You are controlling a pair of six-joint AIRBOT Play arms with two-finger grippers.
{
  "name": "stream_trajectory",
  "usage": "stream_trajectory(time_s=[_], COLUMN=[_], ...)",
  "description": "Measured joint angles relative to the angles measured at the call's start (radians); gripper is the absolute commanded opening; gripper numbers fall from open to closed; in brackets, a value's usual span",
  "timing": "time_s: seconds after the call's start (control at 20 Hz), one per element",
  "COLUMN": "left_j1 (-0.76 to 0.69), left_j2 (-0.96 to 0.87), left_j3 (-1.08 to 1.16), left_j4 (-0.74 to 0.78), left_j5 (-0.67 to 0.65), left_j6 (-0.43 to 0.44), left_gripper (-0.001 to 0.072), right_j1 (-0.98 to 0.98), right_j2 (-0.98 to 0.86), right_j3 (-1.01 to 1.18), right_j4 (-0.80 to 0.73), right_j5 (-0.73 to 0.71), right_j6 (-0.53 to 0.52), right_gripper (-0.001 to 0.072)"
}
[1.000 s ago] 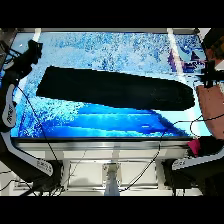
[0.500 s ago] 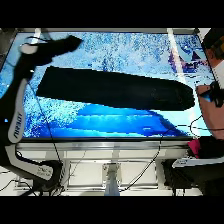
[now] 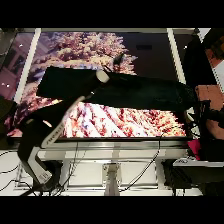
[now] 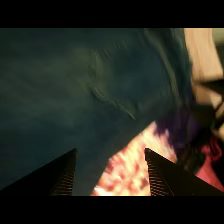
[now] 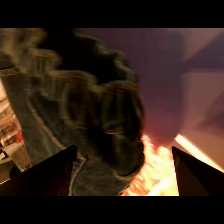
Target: Fold the clothes and pants, and hang the long-sleeved shirts on hangers.
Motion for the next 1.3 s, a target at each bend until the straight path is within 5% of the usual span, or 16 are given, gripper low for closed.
stream_trajectory(time_s=[0.1,0.25,0.35,0.45,0.5,0.75,1.05,1.3], left_j1=[-0.051,-0.089,-0.097,-0.101,-0.101,-0.101,-0.101,-0.093], left_j2=[-0.037,-0.085,-0.112,-0.134,-0.143,-0.166,-0.183,-0.183], left_j3=[0.000,0.000,0.000,0.000,0.000,0.000,0.001,0.002], left_j4=[-0.021,-0.067,-0.103,-0.126,-0.134,-0.143,0.034,0.098], left_j5=[0.048,0.100,0.120,0.130,0.136,0.134,0.103,0.091], left_j6=[-0.037,-0.080,-0.092,-0.116,-0.134,-0.191,-0.414,-0.497], left_gripper=[0.0406,0.0397,0.0210,0.0103,0.0009,0.0010,0.0010,0.0009], right_j1=[0.011,0.060,0.102,0.143,0.163,0.215,0.289,0.430], right_j2=[0.001,0.002,0.002,0.002,0.002,0.002,0.003,0.003], right_j3=[-0.013,-0.019,-0.013,0.010,0.027,0.154,0.401,0.552], right_j4=[-0.006,0.008,0.013,0.027,0.039,0.058,0.069,0.074], right_j5=[-0.035,-0.104,-0.178,-0.227,-0.247,-0.222,0.034,0.145], right_j6=[0.016,0.028,0.030,0.033,0.036,0.011,-0.012,-0.011], right_gripper=[0.0652,0.0635,0.0375,0.0031,0.0020,0.0018,0.0018,0.0016])
